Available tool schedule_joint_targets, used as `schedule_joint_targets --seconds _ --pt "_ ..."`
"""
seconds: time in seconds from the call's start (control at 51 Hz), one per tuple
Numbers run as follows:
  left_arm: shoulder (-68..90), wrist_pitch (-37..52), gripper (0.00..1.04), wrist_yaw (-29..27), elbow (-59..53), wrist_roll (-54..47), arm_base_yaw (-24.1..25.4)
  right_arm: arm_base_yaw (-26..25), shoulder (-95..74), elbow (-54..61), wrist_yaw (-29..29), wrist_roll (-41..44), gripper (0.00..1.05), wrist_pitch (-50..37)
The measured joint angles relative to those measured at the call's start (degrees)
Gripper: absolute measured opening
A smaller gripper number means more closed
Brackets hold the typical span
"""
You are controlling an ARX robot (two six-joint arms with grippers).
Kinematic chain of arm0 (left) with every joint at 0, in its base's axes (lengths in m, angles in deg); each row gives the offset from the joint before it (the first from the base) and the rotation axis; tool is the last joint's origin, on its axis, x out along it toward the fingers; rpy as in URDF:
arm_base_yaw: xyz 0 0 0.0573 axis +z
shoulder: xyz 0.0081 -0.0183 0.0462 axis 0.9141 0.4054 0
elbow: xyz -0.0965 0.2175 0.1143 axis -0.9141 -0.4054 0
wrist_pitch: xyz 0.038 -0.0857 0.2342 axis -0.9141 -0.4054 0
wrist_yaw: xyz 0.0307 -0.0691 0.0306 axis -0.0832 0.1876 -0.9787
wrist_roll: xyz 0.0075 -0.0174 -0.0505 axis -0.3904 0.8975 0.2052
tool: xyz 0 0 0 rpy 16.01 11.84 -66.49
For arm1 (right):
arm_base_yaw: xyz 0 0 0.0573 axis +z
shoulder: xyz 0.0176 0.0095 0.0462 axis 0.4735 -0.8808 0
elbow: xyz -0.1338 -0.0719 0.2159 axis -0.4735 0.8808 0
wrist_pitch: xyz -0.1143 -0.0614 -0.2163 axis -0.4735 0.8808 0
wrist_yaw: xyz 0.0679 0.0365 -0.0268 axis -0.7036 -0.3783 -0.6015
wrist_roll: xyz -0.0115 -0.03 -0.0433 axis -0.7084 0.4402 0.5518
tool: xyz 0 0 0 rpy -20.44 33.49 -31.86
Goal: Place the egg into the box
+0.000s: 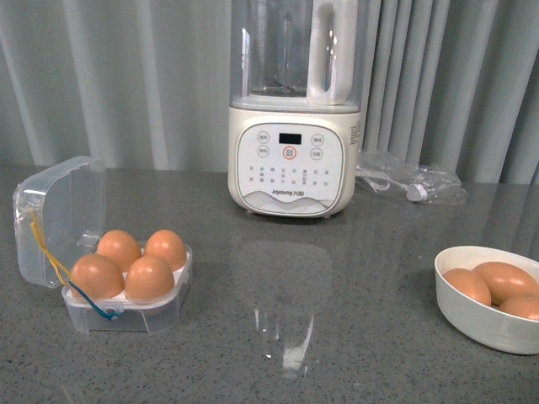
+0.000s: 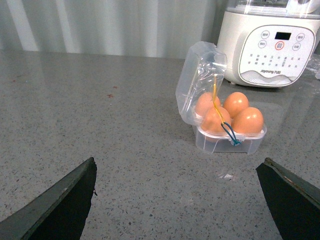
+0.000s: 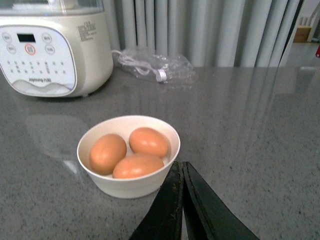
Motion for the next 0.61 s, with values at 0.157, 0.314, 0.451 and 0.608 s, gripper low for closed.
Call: schedule_joint_targets --seconds 0.157,0.314,0.451,0.608 --pt "-0.02 0.0 0.98 0.0 0.0 0.0 0.0 -5.49 8.15 1.88 -5.31 -0.02 0.03 7.06" --pt "0.0 0.0 0.98 0.0 0.0 0.0 0.0 -5.75 14.34 2.12 -5.6 0.0 0.03 12.63" --pt "0.0 0.0 0.98 0.0 0.0 0.0 0.0 -5.77 20.68 2.12 -5.62 0.0 0.03 18.45" --pt "0.0 0.0 0.98 0.0 0.0 0.0 0.0 -5.77 25.46 2.12 -5.62 0.0 0.03 22.88"
